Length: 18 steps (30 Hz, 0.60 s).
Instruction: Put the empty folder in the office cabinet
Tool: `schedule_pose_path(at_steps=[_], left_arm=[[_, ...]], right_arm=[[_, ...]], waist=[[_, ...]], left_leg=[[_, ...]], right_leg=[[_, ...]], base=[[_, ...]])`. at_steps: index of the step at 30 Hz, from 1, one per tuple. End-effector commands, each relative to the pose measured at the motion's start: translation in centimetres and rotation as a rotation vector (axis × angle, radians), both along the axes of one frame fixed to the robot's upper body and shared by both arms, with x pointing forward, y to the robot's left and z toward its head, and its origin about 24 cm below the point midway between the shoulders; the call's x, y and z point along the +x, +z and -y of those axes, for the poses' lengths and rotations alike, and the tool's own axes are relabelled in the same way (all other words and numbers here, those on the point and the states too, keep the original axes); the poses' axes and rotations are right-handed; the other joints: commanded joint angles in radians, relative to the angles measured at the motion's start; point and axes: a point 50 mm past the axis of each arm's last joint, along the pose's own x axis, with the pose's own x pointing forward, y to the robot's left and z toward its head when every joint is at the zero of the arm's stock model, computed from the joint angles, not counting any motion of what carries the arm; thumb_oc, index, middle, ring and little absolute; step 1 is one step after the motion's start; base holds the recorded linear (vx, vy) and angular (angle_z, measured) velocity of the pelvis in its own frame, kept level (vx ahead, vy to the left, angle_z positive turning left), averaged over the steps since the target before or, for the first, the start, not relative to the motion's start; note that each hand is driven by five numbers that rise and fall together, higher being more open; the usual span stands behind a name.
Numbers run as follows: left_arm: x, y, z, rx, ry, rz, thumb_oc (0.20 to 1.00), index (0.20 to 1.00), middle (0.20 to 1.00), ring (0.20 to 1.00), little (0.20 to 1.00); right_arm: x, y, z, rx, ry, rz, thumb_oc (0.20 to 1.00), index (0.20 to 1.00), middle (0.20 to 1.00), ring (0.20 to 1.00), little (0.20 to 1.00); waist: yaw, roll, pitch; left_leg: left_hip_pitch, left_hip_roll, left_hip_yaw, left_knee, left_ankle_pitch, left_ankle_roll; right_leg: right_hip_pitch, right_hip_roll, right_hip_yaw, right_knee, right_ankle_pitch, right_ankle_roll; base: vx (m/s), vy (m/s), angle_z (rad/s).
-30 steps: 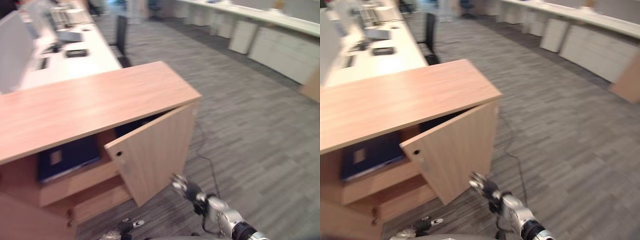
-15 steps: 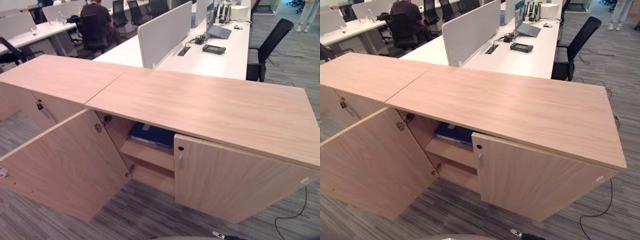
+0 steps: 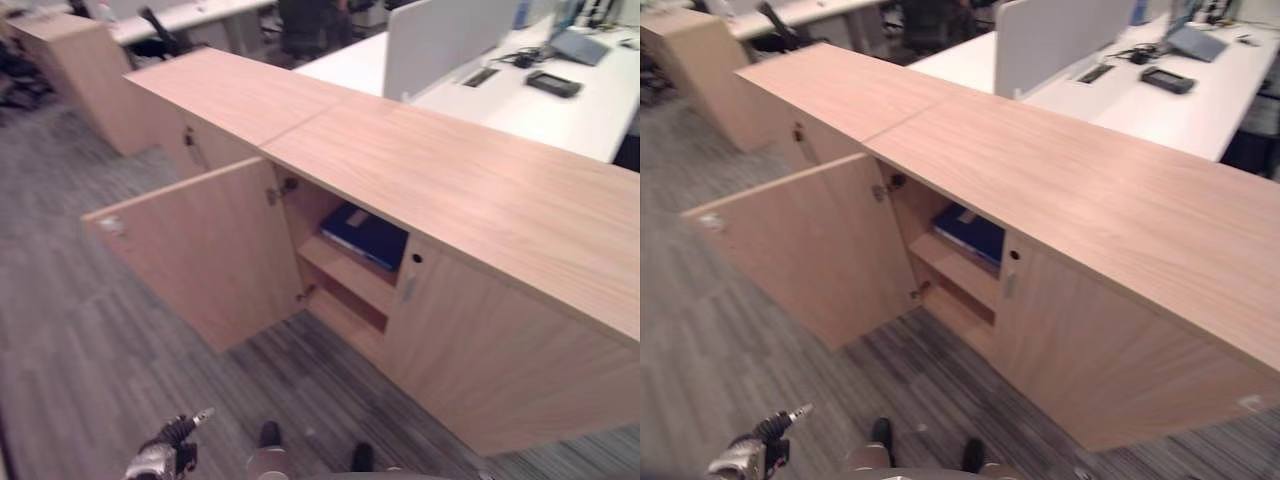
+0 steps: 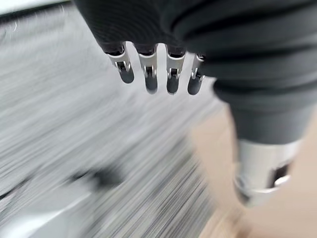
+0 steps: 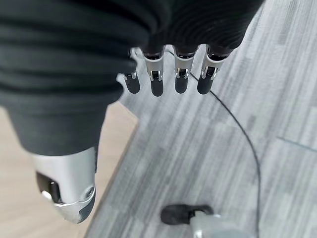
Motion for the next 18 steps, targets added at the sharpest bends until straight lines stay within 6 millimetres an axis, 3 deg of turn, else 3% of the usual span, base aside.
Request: schedule_pose_path(at_steps=[1, 3, 5, 9, 12, 13, 14, 15, 18], left_arm=[[0.0, 0.0, 0.1, -0.001, 0.042, 0.064, 1.000, 1.000, 1.000, 1.000, 1.000], [0.7, 0.0, 1.1, -0.010, 0.076, 0.135, 1.000, 1.000, 1.000, 1.000, 1.000], [3.1, 0.5, 5.1, -0.104, 0.042, 0.332, 1.000, 1.000, 1.000, 1.000, 1.000], [2.6, 1.2, 6.0, -0.148, 0.027, 0.407, 1.000, 1.000, 1.000, 1.000, 1.000], [2.4, 1.7, 5.5, -0.148, 0.025, 0.437, 1.000, 1.000, 1.000, 1.000, 1.000], [2.6, 2.4, 5.1, -0.132, 0.009, 0.465, 1.000, 1.000, 1.000, 1.000, 1.000], [2.6, 2.4, 5.1, -0.131, 0.009, 0.463, 1.000, 1.000, 1.000, 1.000, 1.000], [2.6, 2.9, 4.4, -0.098, -0.012, 0.462, 1.000, 1.000, 1.000, 1.000, 1.000], [2.5, 3.0, 3.9, -0.064, -0.032, 0.444, 1.000, 1.000, 1.000, 1.000, 1.000]], right_arm=[[0.5, -0.7, -1.8, 0.046, -0.003, 0.021, 1.000, 1.000, 1.000, 1.000, 1.000], [0.4, -0.7, -1.8, 0.041, -0.026, 0.022, 1.000, 1.000, 1.000, 1.000, 1.000], [0.7, -0.3, -0.9, -0.004, -0.061, 0.034, 1.000, 1.000, 1.000, 1.000, 1.000], [0.6, -0.2, -0.5, -0.004, -0.057, 0.035, 1.000, 1.000, 1.000, 1.000, 1.000], [1.5, 0.1, -0.2, -0.007, -0.072, 0.065, 1.000, 1.000, 1.000, 1.000, 1.000], [1.7, 0.1, -0.2, 0.003, -0.102, 0.088, 1.000, 1.000, 1.000, 1.000, 1.000], [1.7, 0.0, -0.2, 0.004, -0.102, 0.087, 1.000, 1.000, 1.000, 1.000, 1.000], [2.3, 0.1, -0.4, 0.016, -0.120, 0.121, 1.000, 1.000, 1.000, 1.000, 1.000], [3.0, -0.1, -0.8, 0.032, -0.122, 0.145, 1.000, 1.000, 1.000, 1.000, 1.000]], waist=[[0.019, -0.026, -0.024], [0.021, -0.030, -0.019], [0.034, -0.011, 0.000], [0.046, 0.032, -0.023], [0.052, 0.035, -0.024], [0.055, 0.026, -0.023], [0.055, 0.022, -0.025], [0.056, 0.010, -0.028], [0.062, -0.011, -0.040]], left_leg=[[-0.062, 0.018, -0.061, -0.034, 0.077, 0.047], [-0.089, 0.030, -0.047, -0.060, 0.084, 0.049], [-0.142, 0.052, -0.023, -0.079, 0.096, 0.047], [-0.126, 0.034, -0.081, -0.081, 0.088, 0.035], [-0.144, -0.021, -0.091, -0.024, 0.059, 0.051], [-0.160, -0.067, -0.086, 0.035, 0.018, 0.074], [-0.164, -0.071, -0.084, 0.043, 0.013, 0.077], [-0.166, -0.120, -0.074, 0.062, -0.027, 0.103], [-0.172, -0.171, -0.043, 0.068, -0.057, 0.134]], right_leg=[[0.080, -0.046, 0.055, 0.046, -0.139, 0.198], [0.080, -0.061, 0.049, 0.042, -0.143, 0.202], [0.093, -0.092, 0.010, 0.013, -0.142, 0.217], [0.078, -0.126, 0.011, 0.007, -0.118, 0.244], [0.057, -0.216, 0.032, 0.007, -0.084, 0.286], [0.051, -0.281, 0.039, 0.007, -0.053, 0.307], [0.050, -0.286, 0.040, 0.007, -0.053, 0.310], [0.029, -0.346, 0.046, 0.007, -0.003, 0.323], [-0.010, -0.403, 0.052, 0.007, 0.055, 0.339]], base=[[0.05, 0.153, 0.29], [0.05, 0.198, 0.32], [0.05, 0.312, 0.18], [0.05, 0.294, 0.23], [0.04, 0.427, -0.06], [0.04, 0.391, 0.33], [0.05, 0.480, 0.43], [0.03, 0.341, 0.16], [0.01, 0.256, -0.01]])
